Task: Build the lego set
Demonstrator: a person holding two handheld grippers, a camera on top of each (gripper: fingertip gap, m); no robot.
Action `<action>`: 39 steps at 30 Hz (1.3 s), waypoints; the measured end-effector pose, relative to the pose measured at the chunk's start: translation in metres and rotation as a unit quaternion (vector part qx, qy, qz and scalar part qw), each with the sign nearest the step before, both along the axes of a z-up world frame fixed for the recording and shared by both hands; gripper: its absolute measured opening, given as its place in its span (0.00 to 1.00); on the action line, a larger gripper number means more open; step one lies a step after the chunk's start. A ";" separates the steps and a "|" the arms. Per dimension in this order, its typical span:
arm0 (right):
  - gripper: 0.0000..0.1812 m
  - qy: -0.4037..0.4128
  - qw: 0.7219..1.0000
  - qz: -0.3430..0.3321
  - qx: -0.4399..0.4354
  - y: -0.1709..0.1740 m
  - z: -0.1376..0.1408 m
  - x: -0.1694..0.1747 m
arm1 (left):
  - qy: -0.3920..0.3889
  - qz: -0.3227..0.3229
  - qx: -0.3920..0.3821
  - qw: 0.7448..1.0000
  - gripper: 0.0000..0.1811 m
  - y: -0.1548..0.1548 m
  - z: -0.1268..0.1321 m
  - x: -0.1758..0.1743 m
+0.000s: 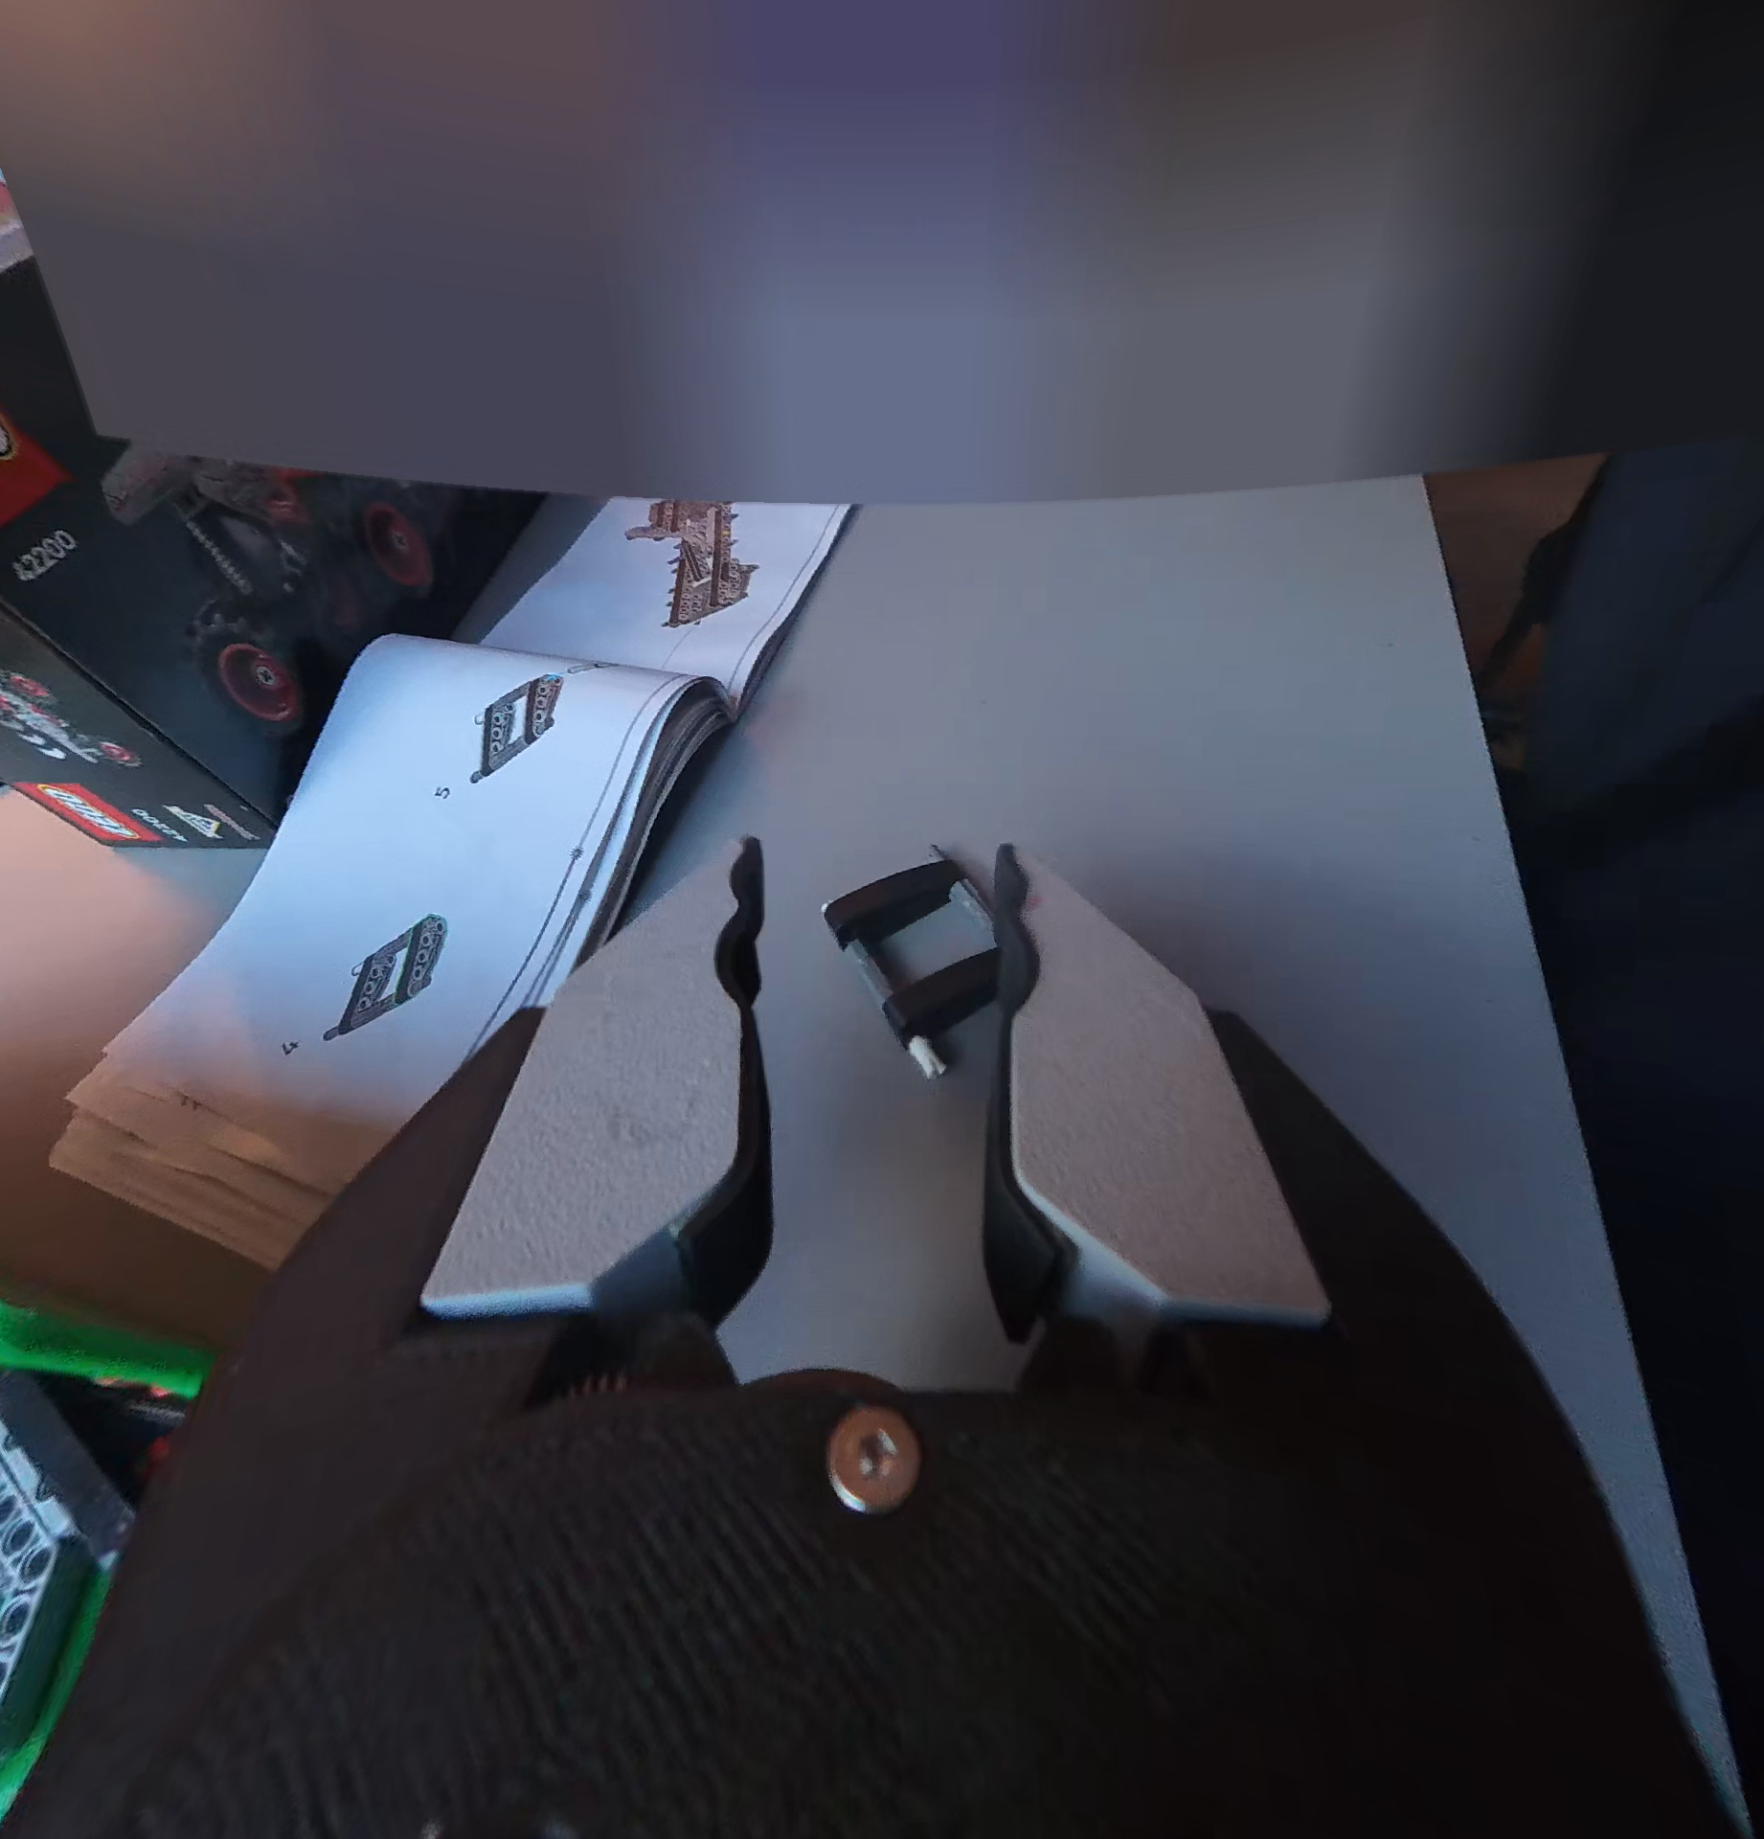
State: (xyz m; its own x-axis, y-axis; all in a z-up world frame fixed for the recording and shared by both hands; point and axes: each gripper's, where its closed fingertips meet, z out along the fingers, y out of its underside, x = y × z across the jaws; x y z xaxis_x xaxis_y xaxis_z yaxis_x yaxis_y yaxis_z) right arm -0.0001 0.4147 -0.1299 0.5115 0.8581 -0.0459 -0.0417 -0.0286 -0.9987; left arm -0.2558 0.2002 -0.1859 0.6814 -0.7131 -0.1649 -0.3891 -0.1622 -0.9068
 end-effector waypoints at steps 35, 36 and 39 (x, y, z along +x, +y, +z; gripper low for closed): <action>0.23 -0.030 0.999 0.009 -0.011 0.021 -0.009 0.009 | 0.011 0.047 -0.039 0.998 0.20 0.053 0.011 -0.006; 0.23 -0.037 0.999 0.008 -0.006 0.025 -0.010 0.011 | 0.007 0.047 -0.038 0.998 0.20 0.056 0.008 -0.005; 0.22 -0.038 0.999 0.003 0.010 0.040 -0.007 0.013 | -0.001 0.044 -0.034 0.998 0.19 0.059 0.002 -0.004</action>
